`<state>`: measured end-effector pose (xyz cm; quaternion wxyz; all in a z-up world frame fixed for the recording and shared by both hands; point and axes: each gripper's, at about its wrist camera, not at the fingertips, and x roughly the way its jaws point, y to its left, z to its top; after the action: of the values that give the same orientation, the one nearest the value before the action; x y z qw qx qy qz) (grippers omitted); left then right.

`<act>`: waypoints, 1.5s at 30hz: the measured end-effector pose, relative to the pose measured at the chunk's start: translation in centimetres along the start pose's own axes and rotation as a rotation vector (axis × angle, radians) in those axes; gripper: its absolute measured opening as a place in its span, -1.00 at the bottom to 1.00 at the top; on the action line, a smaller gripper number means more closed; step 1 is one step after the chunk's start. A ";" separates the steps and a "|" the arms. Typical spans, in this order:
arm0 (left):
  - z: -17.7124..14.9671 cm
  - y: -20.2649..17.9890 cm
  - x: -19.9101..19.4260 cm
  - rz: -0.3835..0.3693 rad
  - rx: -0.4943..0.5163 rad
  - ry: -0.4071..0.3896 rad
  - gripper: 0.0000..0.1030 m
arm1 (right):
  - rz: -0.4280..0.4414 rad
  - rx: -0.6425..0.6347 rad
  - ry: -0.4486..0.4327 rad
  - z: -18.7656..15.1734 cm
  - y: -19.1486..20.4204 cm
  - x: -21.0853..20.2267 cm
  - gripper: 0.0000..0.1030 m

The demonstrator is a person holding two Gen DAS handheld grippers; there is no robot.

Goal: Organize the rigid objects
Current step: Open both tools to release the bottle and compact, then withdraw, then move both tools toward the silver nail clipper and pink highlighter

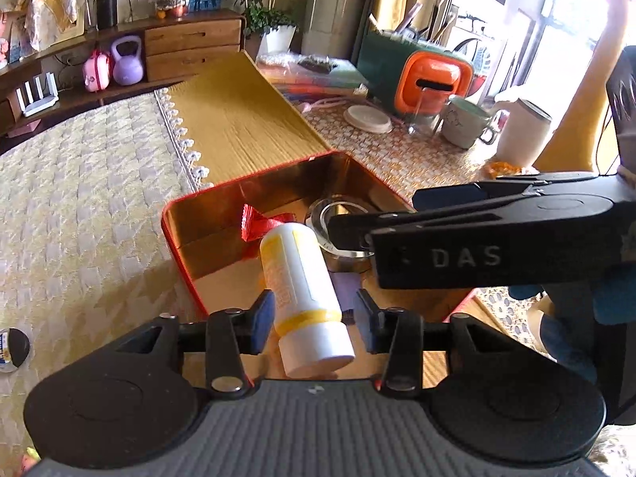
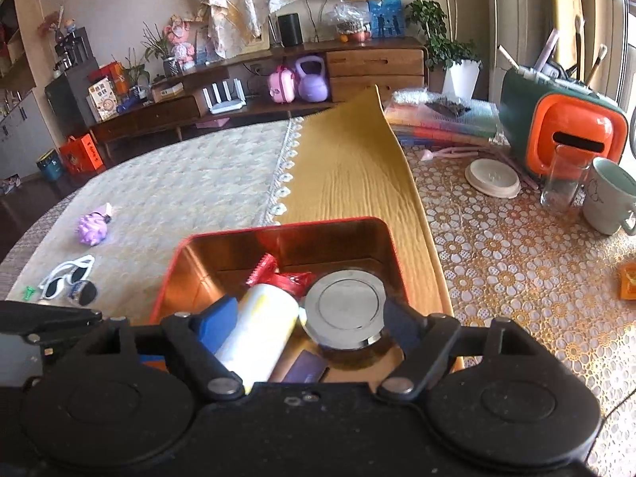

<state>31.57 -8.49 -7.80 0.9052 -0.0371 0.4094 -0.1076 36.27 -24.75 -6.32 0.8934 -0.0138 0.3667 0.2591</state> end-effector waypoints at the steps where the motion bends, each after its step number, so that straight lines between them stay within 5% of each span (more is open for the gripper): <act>1: 0.0 0.0 -0.4 -0.001 0.000 -0.007 -0.07 | 0.005 0.003 -0.005 0.0 0.1 -0.5 0.56; 22: -3.2 5.2 -12.9 0.024 -0.010 -0.130 0.10 | 0.078 -0.026 -0.114 -2.1 7.2 -8.6 0.72; 25: -4.1 6.2 -14.2 0.043 -0.023 -0.140 0.31 | 0.083 -0.042 -0.117 -2.7 8.5 -9.2 0.77; 34: -7.0 9.6 -17.0 0.091 -0.070 -0.154 0.34 | 0.111 -0.048 -0.130 -4.5 12.3 -9.5 0.97; 38: -8.3 11.2 -18.2 0.122 -0.104 -0.171 0.57 | 0.127 -0.072 -0.122 -4.9 14.0 -9.2 0.99; 45: -10.3 13.4 -19.3 0.193 -0.105 -0.188 0.67 | 0.159 -0.100 -0.099 -5.8 16.7 -8.3 0.99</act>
<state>13.64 9.08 -2.56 0.9426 -0.0550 0.3294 0.0055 19.68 -15.32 -2.29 0.8852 -0.0162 0.3087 0.3476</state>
